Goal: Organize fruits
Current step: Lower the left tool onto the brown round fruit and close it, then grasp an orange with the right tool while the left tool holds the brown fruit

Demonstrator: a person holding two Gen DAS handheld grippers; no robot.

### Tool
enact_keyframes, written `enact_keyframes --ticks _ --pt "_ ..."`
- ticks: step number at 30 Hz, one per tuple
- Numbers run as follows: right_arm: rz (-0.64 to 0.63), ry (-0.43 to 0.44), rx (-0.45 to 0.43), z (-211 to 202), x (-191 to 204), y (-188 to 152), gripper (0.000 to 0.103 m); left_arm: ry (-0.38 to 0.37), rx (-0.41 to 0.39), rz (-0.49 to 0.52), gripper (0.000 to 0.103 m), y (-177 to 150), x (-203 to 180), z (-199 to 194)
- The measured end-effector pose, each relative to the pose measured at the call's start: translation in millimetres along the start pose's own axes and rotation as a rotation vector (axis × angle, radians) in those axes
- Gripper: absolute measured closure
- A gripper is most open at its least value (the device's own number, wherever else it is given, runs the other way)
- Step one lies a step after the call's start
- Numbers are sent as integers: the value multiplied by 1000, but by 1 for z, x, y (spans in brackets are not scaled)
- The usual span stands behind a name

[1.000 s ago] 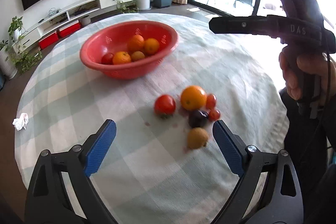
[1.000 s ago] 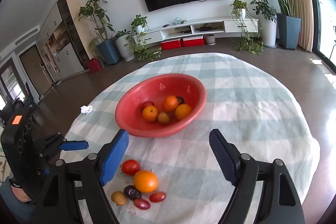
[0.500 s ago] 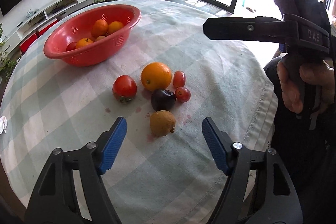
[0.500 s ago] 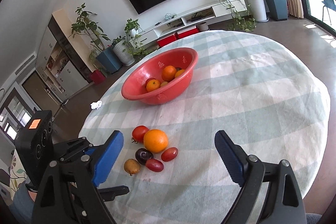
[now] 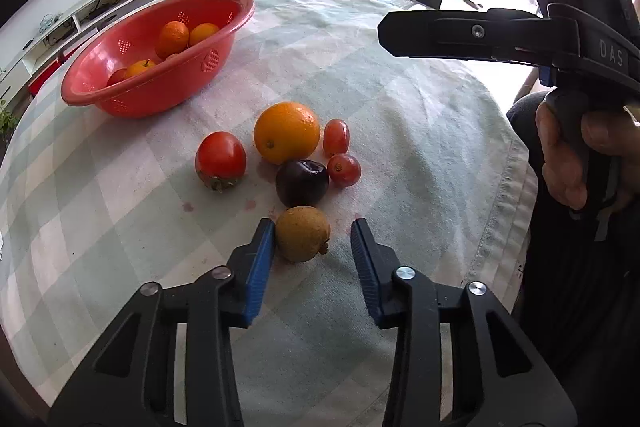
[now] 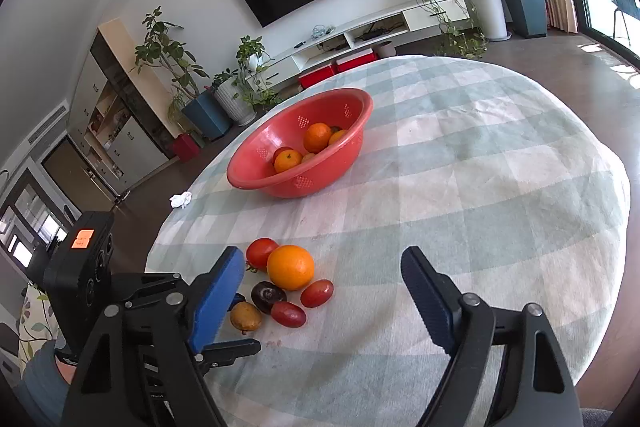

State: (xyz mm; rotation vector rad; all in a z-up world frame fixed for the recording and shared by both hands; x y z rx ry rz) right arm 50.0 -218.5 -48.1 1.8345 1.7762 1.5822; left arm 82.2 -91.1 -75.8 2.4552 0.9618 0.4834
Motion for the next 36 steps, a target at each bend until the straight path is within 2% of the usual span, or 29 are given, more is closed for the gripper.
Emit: enact_keyframes --ticks 5,8,23,31,36 --pt "-9 -1 4 1 2 -1 23 2 6 -13 71 -1 2 3" --pt "-13 -1 7 1 2 -1 24 4 5 -31 76 -2 4 4" --pt "-82 -27 51 10 13 -6 28 -29 -27 -126 77 -11 13 -3" --pt "-126 -37 112 22 25 -6 34 -34 -76 -230 77 -21 27 -20" --pt "-164 -51 184 41 37 0 36 -45 -106 -296 77 -29 39 -28"
Point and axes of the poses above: each gripper's, at about its wrist camera, not at the fingertips, and z roughly the way its jaws point, x to its left, y to its top, the point moved 2 cm from there along z, roughly the way its jaws point, and after that the axes turned 14 degrees about y, right-handed, at the moved point
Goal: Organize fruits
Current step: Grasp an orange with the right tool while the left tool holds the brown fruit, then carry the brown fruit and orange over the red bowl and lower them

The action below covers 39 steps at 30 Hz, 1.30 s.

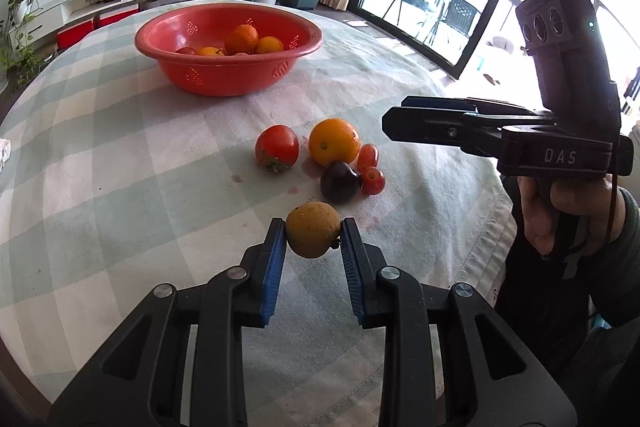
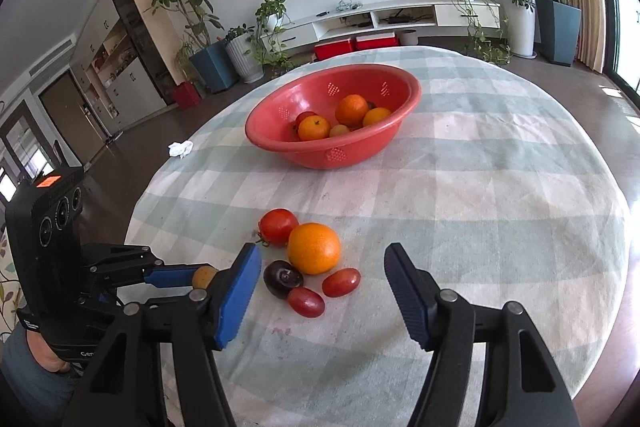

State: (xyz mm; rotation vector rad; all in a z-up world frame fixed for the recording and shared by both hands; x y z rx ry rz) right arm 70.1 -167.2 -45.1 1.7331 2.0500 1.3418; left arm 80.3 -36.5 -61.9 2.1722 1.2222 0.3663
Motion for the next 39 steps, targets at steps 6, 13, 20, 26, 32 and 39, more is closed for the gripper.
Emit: enact_keyframes --ticks 6,13,20,26,32,39 --pt "-3 -36 116 32 2 9 43 -9 -34 -59 77 -1 16 -8" --pt "37 -60 191 51 -7 8 48 -7 -44 -82 77 -3 22 -10" --pt "46 -46 217 58 -8 11 52 -9 -52 -90 77 -3 22 -11" --pt "62 -30 216 56 -11 13 60 -5 -55 -96 77 -4 22 -13" --pt "89 -1 173 46 -14 13 60 2 -56 -100 77 -3 22 -13" --pt "130 42 28 14 -23 17 60 -4 -57 -116 77 -3 25 -12"
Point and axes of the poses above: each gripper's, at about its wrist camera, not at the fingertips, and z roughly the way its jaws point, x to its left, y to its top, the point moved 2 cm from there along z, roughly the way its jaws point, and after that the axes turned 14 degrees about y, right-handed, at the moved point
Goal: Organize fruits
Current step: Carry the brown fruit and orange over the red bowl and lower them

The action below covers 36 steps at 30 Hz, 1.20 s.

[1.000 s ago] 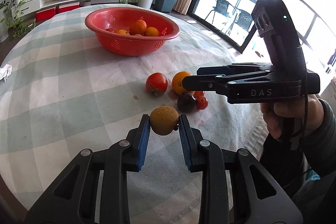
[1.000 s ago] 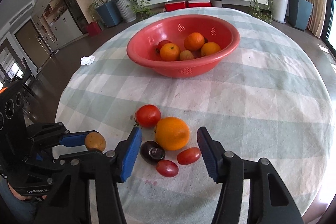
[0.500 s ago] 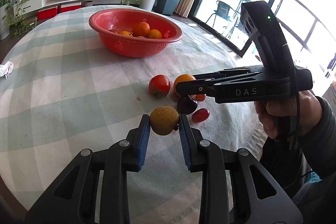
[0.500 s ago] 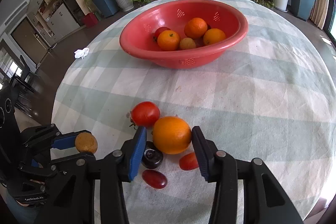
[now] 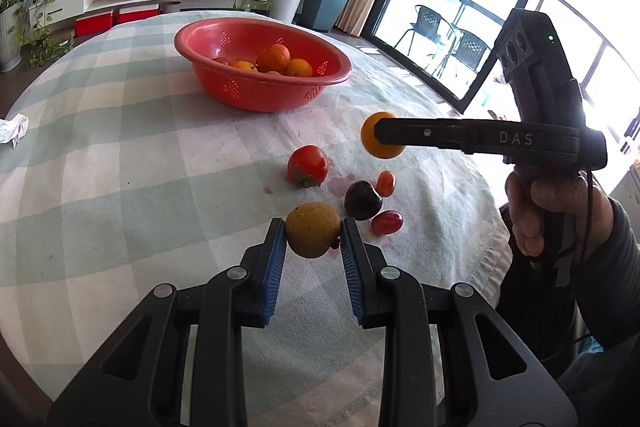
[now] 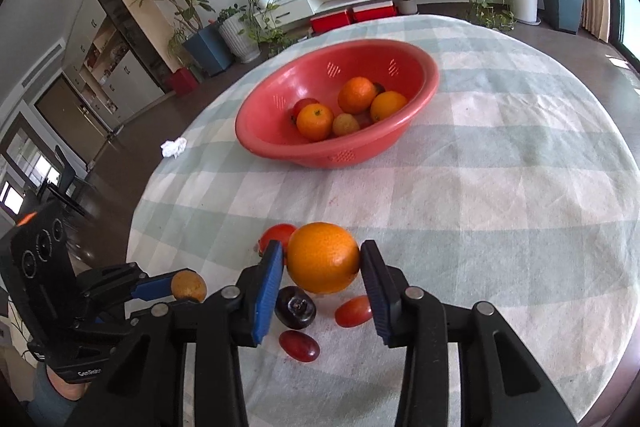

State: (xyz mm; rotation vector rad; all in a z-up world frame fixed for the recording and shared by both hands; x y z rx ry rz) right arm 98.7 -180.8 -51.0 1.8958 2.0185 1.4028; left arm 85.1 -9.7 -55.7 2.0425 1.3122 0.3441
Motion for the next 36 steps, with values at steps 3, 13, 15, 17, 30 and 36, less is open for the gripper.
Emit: enact_keyframes --ticks 3,13,15,17,30,36 --pt "48 -1 -37 -12 -14 3 60 -6 -3 -19 77 2 3 -1" --pt "104 -40 -194 -68 -49 30 60 37 -39 -57 77 22 21 -13" --pt "99 -50 -220 -76 -51 38 60 56 -54 -52 77 35 28 -17" --pt "85 -57 -240 -83 -51 48 60 79 -81 -38 77 54 34 -23" --pt "-146 -31 -200 -23 4 113 60 172 -92 136 77 182 27 26" --pt "-201 -64 -90 33 4 118 60 203 -19 185 77 194 27 81"
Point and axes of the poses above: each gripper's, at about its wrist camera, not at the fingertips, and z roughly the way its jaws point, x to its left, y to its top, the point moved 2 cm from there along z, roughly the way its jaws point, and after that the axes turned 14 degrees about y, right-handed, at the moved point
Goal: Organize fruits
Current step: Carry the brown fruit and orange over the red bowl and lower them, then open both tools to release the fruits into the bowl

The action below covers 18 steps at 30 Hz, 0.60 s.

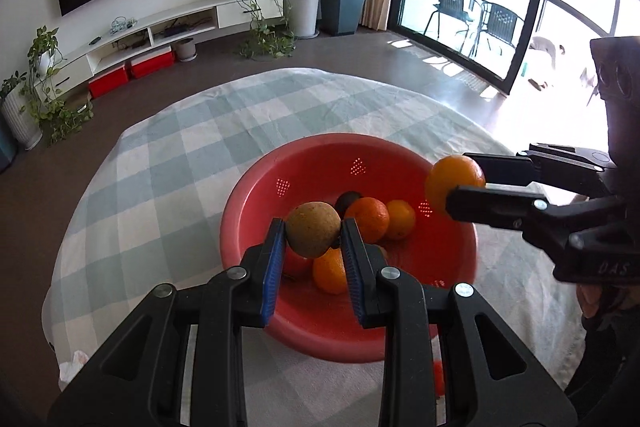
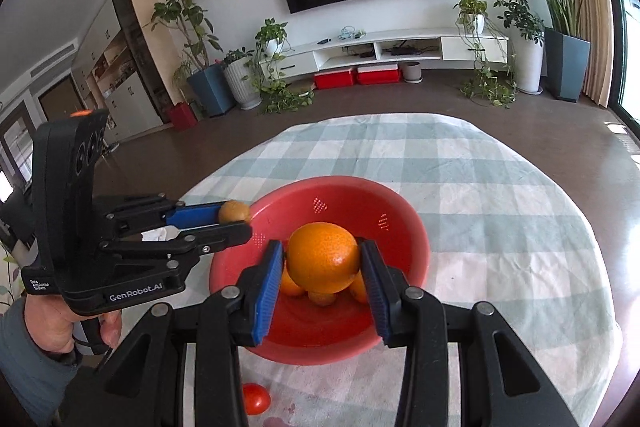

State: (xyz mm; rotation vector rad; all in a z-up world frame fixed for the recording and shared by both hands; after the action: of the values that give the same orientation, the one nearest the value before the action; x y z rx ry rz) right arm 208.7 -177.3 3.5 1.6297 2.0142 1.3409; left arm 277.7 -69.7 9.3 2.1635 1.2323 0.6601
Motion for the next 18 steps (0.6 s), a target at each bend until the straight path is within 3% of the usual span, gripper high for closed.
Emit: enact_keyframes --ticks 12,18 --pt "-44 -42 115 40 -11 -29 60 -8 62 45 77 -4 -18 62" --pt "-82 -48 122 47 -5 -34 60 11 74 59 77 -4 -22 75"
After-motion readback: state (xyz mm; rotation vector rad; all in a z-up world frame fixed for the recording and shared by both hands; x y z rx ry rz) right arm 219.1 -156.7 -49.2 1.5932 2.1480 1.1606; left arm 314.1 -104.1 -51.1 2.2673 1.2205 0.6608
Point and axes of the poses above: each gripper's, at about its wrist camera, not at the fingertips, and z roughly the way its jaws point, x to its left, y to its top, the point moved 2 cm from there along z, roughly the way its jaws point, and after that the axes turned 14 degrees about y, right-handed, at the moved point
